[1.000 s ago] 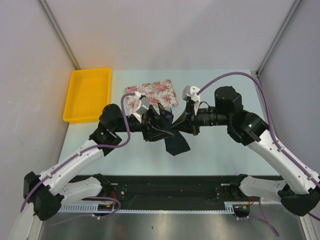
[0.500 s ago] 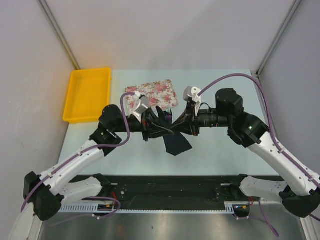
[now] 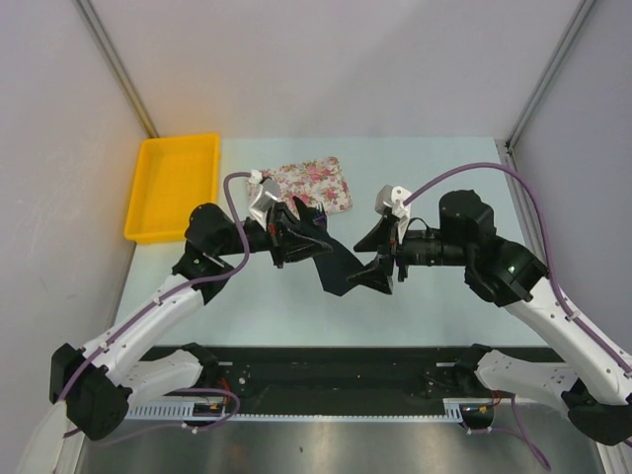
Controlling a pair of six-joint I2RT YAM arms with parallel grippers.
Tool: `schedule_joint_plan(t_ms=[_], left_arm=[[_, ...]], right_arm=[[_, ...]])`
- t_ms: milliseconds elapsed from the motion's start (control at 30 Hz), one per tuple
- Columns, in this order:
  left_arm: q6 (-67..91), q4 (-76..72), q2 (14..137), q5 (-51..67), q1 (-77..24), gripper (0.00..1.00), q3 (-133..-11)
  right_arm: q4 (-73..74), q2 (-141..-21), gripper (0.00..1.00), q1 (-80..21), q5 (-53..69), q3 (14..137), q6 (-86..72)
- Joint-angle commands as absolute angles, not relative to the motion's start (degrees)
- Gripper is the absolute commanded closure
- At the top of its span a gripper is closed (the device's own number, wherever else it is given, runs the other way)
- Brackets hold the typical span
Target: Place the utensils on the paper napkin and roll it up
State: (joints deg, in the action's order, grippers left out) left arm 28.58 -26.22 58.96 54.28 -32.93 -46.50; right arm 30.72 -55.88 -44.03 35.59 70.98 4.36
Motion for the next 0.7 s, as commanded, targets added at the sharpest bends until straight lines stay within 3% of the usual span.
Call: schedule_joint_plan(t_ms=[0,167,433,667], left_arm=[[31.0,-32.2,58.2,55.8,-32.1,1.0,-48.4],[30.8,-32.6,57.9,56.3,-32.1,1.0,-48.7],[30.8,-33.1,57.3,57.7,-32.0,1.0,-48.3],[39.2,-41.4,59.0,61.5,-32.2,1.0,-49.0]], right_arm=[[35.1,-54.8,0.31,-43.7,33.5,69.9,7.6],[36.1,-55.5,0.49,-43.0,33.7,70.4,8.3],[36.5,-56.2,0.99,-39.7,36.6,70.2,8.5],[33.4,-58.6,1.0,-37.0,39.6,68.6,12.7]])
